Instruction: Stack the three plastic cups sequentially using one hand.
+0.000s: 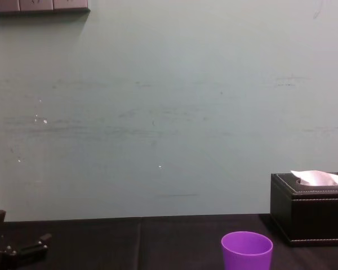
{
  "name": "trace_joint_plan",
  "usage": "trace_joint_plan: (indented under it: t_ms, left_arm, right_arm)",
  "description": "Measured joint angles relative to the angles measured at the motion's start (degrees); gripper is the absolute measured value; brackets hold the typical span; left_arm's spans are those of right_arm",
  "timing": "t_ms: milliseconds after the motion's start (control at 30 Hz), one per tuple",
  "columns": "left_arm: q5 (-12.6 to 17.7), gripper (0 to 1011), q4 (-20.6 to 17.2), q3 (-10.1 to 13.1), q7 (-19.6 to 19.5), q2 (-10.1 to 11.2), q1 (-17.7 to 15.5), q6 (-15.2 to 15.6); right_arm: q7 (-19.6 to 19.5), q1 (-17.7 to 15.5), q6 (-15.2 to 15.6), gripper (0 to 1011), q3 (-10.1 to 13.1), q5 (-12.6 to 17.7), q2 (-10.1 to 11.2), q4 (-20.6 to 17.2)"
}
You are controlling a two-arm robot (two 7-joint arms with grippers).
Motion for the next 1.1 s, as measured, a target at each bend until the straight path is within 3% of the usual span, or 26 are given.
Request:
trace_joint_plan:
  t_ms: [600, 1100]
  left_arm:
    - [0.0, 1011, 0.0, 0.0, 0.0, 0.0, 0.0, 0.0]
    - [0.0, 1011, 0.0, 0.0, 0.0, 0.0, 0.0, 0.0]
  right_arm:
    - [2.5, -8.2, 1.8, 1004, 6.7, 3.7, 2.0, -5.8]
    - [11.0, -17.6, 3.1, 1004, 13.4, 8.6, 7.2, -11.9]
